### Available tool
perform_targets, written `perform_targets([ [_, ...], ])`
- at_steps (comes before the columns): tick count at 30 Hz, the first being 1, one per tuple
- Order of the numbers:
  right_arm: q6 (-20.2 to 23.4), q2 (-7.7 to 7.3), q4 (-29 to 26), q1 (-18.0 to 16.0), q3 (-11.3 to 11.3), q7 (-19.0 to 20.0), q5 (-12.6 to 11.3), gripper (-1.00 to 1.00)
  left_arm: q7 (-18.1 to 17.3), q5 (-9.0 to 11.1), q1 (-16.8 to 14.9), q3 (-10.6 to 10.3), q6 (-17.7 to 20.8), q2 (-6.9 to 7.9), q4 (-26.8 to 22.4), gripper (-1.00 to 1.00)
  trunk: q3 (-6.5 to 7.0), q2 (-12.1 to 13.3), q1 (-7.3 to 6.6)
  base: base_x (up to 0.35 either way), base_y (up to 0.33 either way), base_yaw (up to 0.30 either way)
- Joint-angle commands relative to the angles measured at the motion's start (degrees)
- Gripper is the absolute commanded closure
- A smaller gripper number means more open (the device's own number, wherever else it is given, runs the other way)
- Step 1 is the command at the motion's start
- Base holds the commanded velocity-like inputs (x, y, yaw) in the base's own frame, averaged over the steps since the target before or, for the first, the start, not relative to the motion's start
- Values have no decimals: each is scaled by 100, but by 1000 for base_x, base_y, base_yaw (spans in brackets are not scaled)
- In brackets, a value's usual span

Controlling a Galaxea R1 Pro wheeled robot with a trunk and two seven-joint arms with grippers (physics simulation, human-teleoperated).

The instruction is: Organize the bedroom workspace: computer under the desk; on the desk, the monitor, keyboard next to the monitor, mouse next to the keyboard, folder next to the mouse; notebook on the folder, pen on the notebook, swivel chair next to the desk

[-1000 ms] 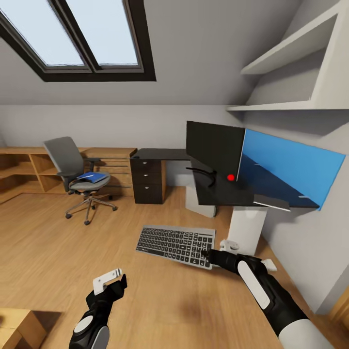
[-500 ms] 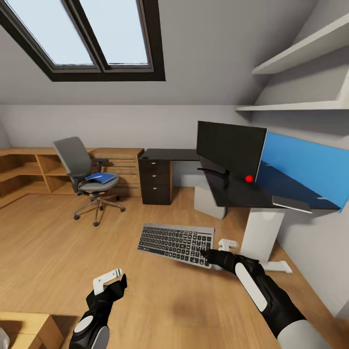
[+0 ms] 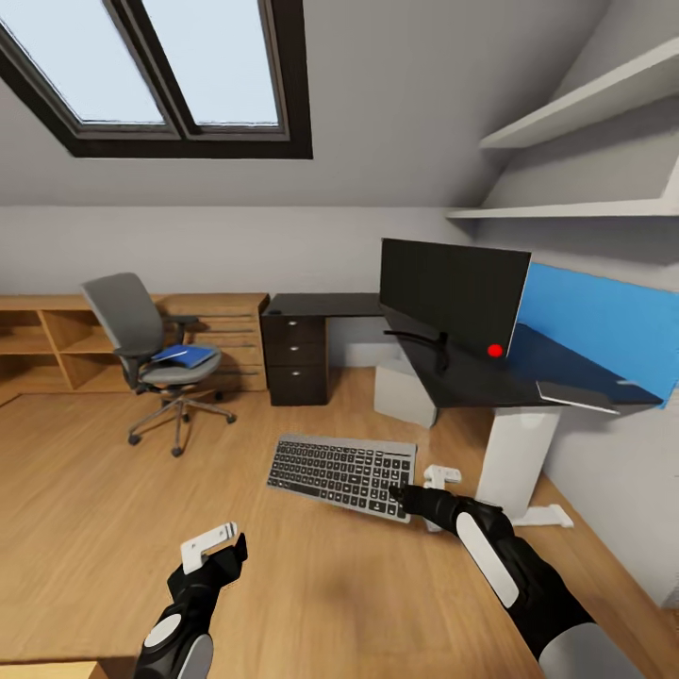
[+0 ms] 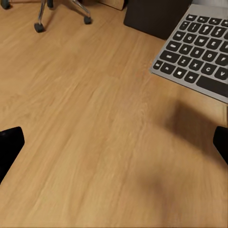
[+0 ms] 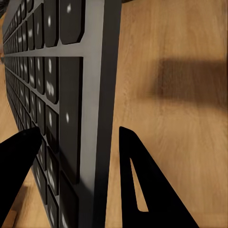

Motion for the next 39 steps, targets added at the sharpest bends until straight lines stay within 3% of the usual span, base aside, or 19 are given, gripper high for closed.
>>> perform_targets([
  [1, 21, -3, -4, -6, 15, -7, -8, 100, 40, 43, -1, -6, 15, 2, -8, -100, -3, -3, 1, 157, 266, -264],
  [11, -339, -3, 51, -5, 430, -15, -3, 100, 169, 46, -2, -8, 15, 2, -95, -100, 38, 77, -43, 33, 52, -141],
  [16, -944, -10, 315, -5, 528, -17, 24, 100, 344, 52, -2, -14, 15, 2, -144, -100, 128, 278, -153, 1, 1, -7],
  [20, -1386, -7, 472, -6, 538, -20, 347, 100, 359, 57, -2, -6, 12, 16, -36, -100, 199, 438, -240, 0, 0, 0],
  [22, -1724, -3, 612, -7, 547, -38, 644, 100, 362, 61, -2, 0, 13, 106, 80, -100, 235, 518, -284, 0, 0, 0],
  [25, -2326, 68, 1215, -5, 550, -70, 808, 100, 363, 85, 0, -4, 29, 259, 227, -100, 289, 639, -350, 0, 0, 0],
  [27, -2597, 103, 1411, -5, 545, -99, 826, 100, 364, 81, -2, -5, 33, 279, 364, -100, 325, 719, -394, 0, 0, 0],
  [29, -3017, 133, 1901, 27, 541, -168, 823, 100, 356, 66, 0, -11, 41, 294, 824, -100, 361, 799, -438, 0, 0, 0],
  [31, -3247, 143, 1996, 214, 543, -180, 825, 100, 346, 59, 0, -13, 28, 321, 1139, -100, 397, 879, -482, 0, 0, 0],
  [32, -3627, 185, 2236, 527, 541, -258, 851, 100, 326, 60, -1, -14, 6, 341, 1579, -100, 415, 919, -504, 0, 0, 0],
  [36, -4371, 241, 2783, 626, 546, -298, 1034, 100, 347, 62, 1, -14, -9, 344, 1858, -100, 487, 1080, -592, 0, 0, 0],
  [39, -4928, 423, 3452, 641, 542, -305, 1215, 100, 357, 67, 0, -11, -181, 345, 2172, -100, 541, 1200, -658, 0, 0, 0],
])
